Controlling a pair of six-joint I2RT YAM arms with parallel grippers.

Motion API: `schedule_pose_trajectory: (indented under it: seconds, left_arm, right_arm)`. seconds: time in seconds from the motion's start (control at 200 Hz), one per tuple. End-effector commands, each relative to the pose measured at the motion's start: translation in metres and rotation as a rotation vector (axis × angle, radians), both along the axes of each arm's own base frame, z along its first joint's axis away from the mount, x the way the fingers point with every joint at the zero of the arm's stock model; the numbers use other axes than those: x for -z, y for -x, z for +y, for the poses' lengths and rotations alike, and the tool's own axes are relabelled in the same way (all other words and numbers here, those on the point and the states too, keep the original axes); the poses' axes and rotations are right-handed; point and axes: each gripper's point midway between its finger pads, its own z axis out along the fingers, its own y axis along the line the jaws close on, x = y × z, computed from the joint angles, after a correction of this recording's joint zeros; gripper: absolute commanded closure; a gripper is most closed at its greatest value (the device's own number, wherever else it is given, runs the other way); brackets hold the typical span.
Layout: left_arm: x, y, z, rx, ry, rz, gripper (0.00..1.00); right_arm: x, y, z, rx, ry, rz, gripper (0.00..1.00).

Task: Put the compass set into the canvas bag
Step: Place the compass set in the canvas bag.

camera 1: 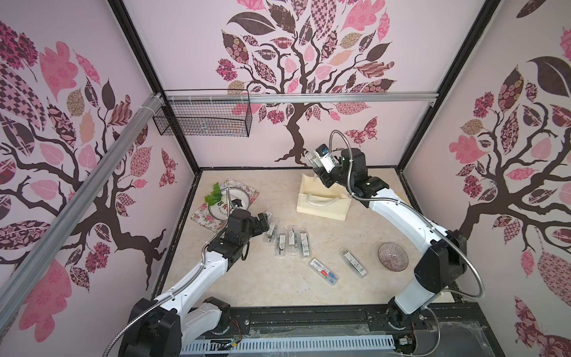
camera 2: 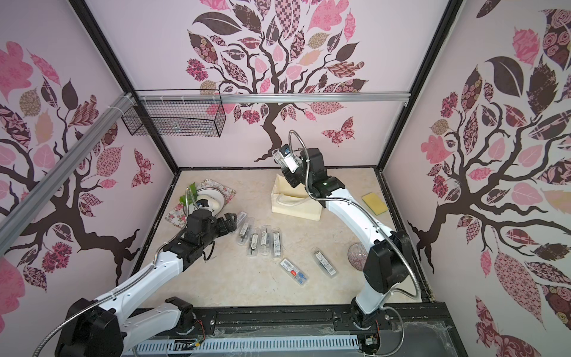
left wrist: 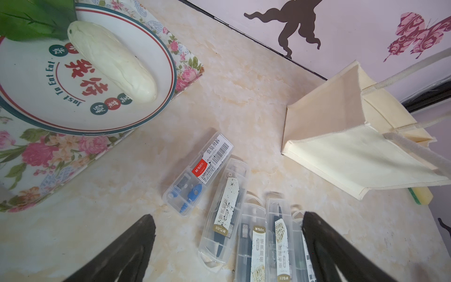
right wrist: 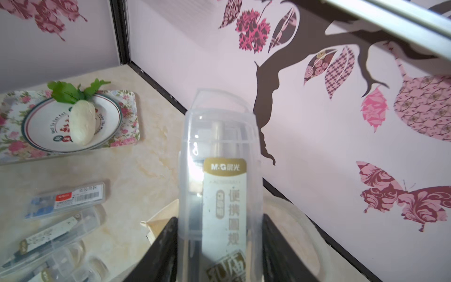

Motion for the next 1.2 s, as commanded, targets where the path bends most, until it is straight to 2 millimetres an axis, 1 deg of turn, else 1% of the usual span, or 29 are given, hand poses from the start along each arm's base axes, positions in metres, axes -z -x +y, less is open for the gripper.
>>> schedule_pose_trajectory:
  seconds: [0.0,0.105,0.16,0.255,0.33,0.425,0.465,0.565,0.725,0.795,0.86,0.94,1.01,1.025,1.04,1.045,1.085,1.115,1.165,1.195]
  left_arm:
    - [0.013,0.008,0.003,-0.002,-0.008,0.029,0.03]
    - [0.011,0.009,0.004,-0.005,-0.008,0.026,0.03]
    - [0.012,0.010,0.004,-0.007,-0.010,0.026,0.03]
    - [0.011,0.011,0.005,-0.010,-0.012,0.025,0.03]
    - [0.013,0.011,0.006,-0.011,-0.012,0.027,0.03]
    - [0.015,0.011,0.007,-0.018,-0.017,0.030,0.03]
    - [0.016,0.011,0.007,-0.018,-0.017,0.033,0.03]
    - [0.019,0.010,0.006,-0.014,-0.022,0.042,0.03]
    - [0.020,0.009,0.005,-0.010,-0.022,0.049,0.03]
    - [0.021,0.009,0.005,-0.011,-0.024,0.049,0.03]
    - [0.021,0.010,0.006,-0.011,-0.028,0.048,0.03]
    - [0.021,0.010,0.006,-0.012,-0.028,0.046,0.03]
    - [0.022,0.009,0.005,-0.010,-0.027,0.047,0.03]
    - [0.022,0.009,0.005,-0.010,-0.027,0.048,0.03]
    - [0.022,0.009,0.005,-0.009,-0.027,0.047,0.03]
    - [0.022,0.009,0.005,-0.010,-0.027,0.047,0.03]
    - [0.022,0.009,0.006,-0.008,-0.033,0.048,0.03]
    - [0.022,0.009,0.006,-0.009,-0.037,0.049,0.03]
    - [0.022,0.008,0.007,-0.015,-0.041,0.046,0.03]
    - [0.021,0.008,0.008,-0.016,-0.044,0.044,0.03]
  right_arm:
    - [0.025,-0.017,-0.004,-0.033,0.078,0.019,0.48]
    - [0.058,-0.025,-0.009,-0.049,0.148,0.060,0.47]
    - [0.076,-0.030,-0.016,-0.044,0.193,0.089,0.46]
    - [0.104,-0.034,-0.023,-0.060,0.257,0.152,0.44]
    - [0.124,-0.028,-0.025,-0.096,0.292,0.209,0.43]
    - [0.145,-0.017,-0.024,-0.142,0.314,0.238,0.41]
    - [0.152,-0.014,-0.024,-0.156,0.326,0.239,0.40]
    - [0.168,-0.016,-0.028,-0.145,0.351,0.265,0.40]
    - [0.179,-0.027,-0.028,-0.113,0.352,0.279,0.40]
    - [0.175,-0.034,-0.029,-0.078,0.333,0.263,0.40]
    - [0.159,-0.041,-0.030,-0.039,0.297,0.230,0.39]
    - [0.128,-0.042,-0.028,-0.015,0.228,0.175,0.33]
    - [0.097,-0.039,-0.028,0.003,0.161,0.112,0.28]
    - [0.094,-0.038,-0.028,0.006,0.152,0.103,0.27]
    - [0.090,-0.036,-0.029,0.012,0.142,0.096,0.25]
    - [0.085,-0.035,-0.029,0.014,0.132,0.084,0.24]
    - [0.069,-0.031,-0.030,0.022,0.097,0.049,0.21]
    - [0.061,-0.028,-0.031,0.026,0.080,0.030,0.18]
    - [0.042,-0.024,-0.035,0.052,0.031,-0.015,0.12]
    - [0.035,-0.022,-0.038,0.066,0.013,-0.032,0.10]
